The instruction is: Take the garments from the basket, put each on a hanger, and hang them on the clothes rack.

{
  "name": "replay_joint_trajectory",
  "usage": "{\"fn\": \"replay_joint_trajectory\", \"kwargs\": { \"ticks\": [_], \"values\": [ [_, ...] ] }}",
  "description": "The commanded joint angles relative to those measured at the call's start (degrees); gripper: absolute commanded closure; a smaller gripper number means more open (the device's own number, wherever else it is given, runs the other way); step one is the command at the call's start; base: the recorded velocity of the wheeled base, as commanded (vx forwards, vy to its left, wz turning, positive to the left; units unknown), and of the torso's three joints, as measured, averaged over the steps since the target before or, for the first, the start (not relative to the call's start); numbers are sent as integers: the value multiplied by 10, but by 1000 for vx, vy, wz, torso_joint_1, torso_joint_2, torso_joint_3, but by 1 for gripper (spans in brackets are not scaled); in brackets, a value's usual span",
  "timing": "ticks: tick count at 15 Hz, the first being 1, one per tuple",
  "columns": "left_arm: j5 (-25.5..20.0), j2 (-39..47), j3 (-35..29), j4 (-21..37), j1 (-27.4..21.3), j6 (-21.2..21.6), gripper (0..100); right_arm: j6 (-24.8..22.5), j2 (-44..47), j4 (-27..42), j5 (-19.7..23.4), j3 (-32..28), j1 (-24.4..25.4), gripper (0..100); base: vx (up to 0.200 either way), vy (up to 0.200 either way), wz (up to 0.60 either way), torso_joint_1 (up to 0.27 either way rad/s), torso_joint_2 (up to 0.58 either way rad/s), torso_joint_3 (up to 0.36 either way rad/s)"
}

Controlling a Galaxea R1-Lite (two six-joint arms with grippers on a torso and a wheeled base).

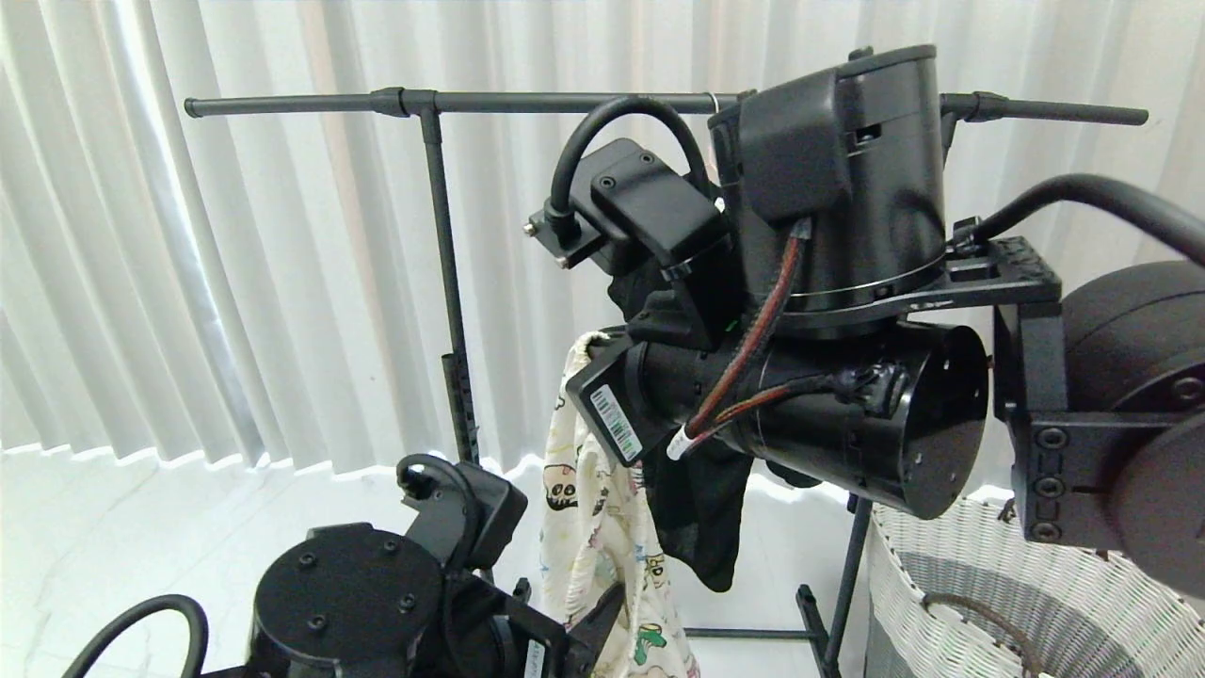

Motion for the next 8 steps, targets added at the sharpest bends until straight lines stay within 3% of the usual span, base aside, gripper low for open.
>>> {"fn": "replay_joint_trajectory", "kwargs": {
  "ticks": [1, 4, 8],
  "values": [
    [0, 9, 30, -1, -3, 0, 0, 0, -16, 0, -1, 10, -18, 100, 0, 0, 0, 0, 0, 0],
    [1, -19, 83, -1, -7, 0, 0, 0, -41, 1, -1, 20, -42, 100, 0, 0, 0, 0, 0, 0],
    [1, -35, 92, -1, -7, 0, 0, 2, -72, 26, -5, 59, -50, 100, 0, 0, 0, 0, 0, 0]
  ]
}}
